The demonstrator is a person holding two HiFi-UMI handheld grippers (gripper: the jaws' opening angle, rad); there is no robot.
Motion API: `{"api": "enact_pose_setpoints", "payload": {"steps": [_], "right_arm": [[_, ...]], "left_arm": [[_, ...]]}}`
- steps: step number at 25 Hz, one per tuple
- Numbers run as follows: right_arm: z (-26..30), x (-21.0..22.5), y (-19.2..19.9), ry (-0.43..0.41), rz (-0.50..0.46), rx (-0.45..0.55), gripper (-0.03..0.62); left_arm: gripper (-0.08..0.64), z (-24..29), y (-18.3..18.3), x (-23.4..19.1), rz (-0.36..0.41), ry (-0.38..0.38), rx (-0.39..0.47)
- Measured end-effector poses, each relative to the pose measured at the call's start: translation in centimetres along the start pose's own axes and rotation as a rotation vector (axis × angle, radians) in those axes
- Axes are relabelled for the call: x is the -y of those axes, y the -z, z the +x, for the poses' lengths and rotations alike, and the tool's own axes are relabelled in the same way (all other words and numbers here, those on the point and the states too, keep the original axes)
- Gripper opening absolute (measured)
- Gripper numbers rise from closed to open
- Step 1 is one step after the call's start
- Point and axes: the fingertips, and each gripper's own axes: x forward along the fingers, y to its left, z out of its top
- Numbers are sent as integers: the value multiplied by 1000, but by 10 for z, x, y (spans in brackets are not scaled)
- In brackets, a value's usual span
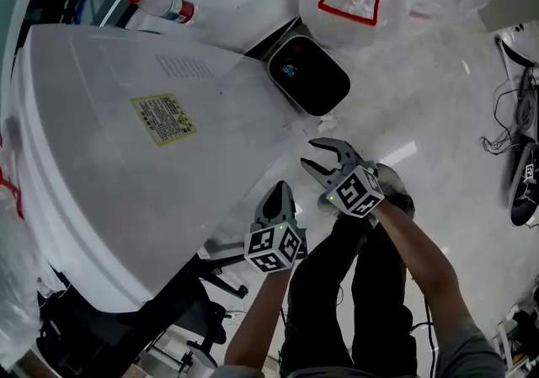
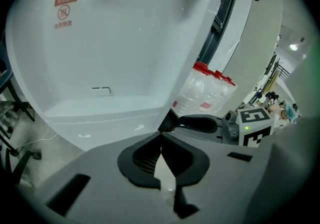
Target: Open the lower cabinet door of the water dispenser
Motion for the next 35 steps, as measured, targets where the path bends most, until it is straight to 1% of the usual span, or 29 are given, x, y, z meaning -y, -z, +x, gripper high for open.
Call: {"api": "enact_pose_setpoints", "payload": {"steps": [5,9,14,18,25,29,35], "right_arm": [[26,7,5,-11,-47,-24,214],[42,8,3,1,-77,-39,240],[54,9,2,8,-91,-49,244],[62,8,2,-7,-102,-51,245],[63,11,2,2,-109,-23,245],[62,11,2,4,-98,-24,241],[61,9,3,42,-59,-21,239]], "left_arm": [[11,3,10,-3,0,4,-8],[11,0,20,-6,-4,11,-23],[11,-8,25,-12,-14,6,-24],[11,-12,26,-21,-26,-10,-20],[11,-15,26,-33,-39,-43,-14],[11,-15,27,-33,-41,-46,-17],[11,-19,31,-29,-48,-51,-21]]}}
